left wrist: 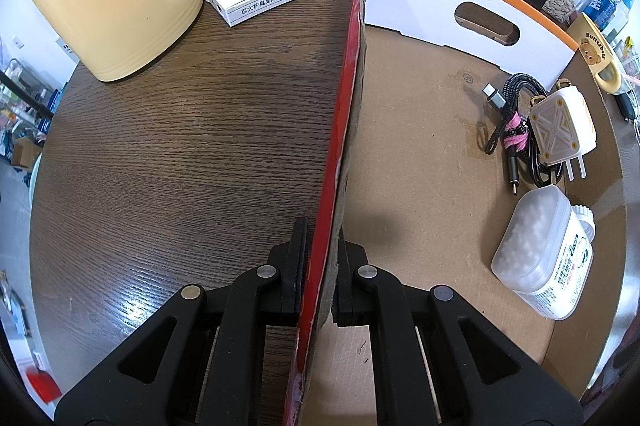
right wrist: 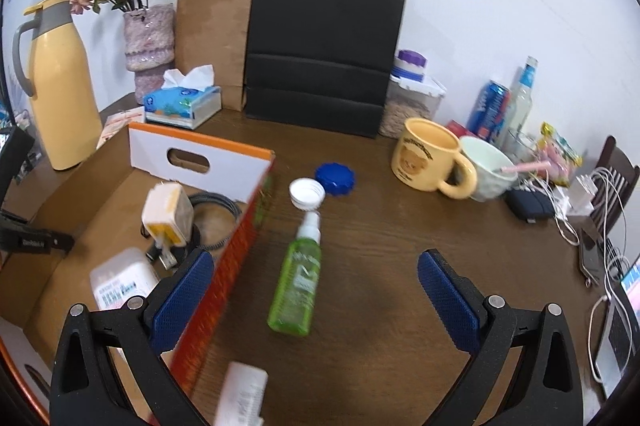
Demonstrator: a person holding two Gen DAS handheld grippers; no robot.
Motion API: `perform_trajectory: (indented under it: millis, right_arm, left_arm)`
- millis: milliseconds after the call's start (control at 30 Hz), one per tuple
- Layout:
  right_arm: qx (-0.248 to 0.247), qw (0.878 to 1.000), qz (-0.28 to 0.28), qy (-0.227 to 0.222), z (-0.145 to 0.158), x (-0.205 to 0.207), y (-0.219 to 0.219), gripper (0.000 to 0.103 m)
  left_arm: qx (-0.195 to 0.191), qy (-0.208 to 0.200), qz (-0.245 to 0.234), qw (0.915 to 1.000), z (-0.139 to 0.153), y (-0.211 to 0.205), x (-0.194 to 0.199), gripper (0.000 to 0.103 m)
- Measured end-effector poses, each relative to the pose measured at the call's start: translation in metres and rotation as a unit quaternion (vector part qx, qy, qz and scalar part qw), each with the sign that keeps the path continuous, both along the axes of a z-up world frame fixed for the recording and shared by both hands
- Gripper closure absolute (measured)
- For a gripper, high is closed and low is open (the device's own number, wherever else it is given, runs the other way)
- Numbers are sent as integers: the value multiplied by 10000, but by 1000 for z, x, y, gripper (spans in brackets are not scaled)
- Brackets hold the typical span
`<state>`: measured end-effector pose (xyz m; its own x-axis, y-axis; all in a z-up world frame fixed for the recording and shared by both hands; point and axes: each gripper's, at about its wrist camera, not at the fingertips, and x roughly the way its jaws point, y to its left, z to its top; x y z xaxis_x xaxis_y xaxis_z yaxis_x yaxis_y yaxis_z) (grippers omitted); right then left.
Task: Organize rigid objects
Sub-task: 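Withdraw the right gripper from the box toward the white spray bottle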
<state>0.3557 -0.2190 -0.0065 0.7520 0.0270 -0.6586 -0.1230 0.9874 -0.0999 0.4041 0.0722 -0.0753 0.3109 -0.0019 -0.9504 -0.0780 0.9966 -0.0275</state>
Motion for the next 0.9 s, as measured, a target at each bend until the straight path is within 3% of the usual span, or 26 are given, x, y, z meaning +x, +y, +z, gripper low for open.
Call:
perform_trajectory:
  millis: [567, 900]
  right_arm:
    - [303, 9967, -154, 743, -52, -51, -15, 0]
    - [693, 9934, -135, 905, -67, -59, -20, 0]
  left_arm:
    - [-1, 0, -1, 10000, 0, 0, 0, 99]
    - [2, 1, -2, 10000, 0, -1, 0, 99]
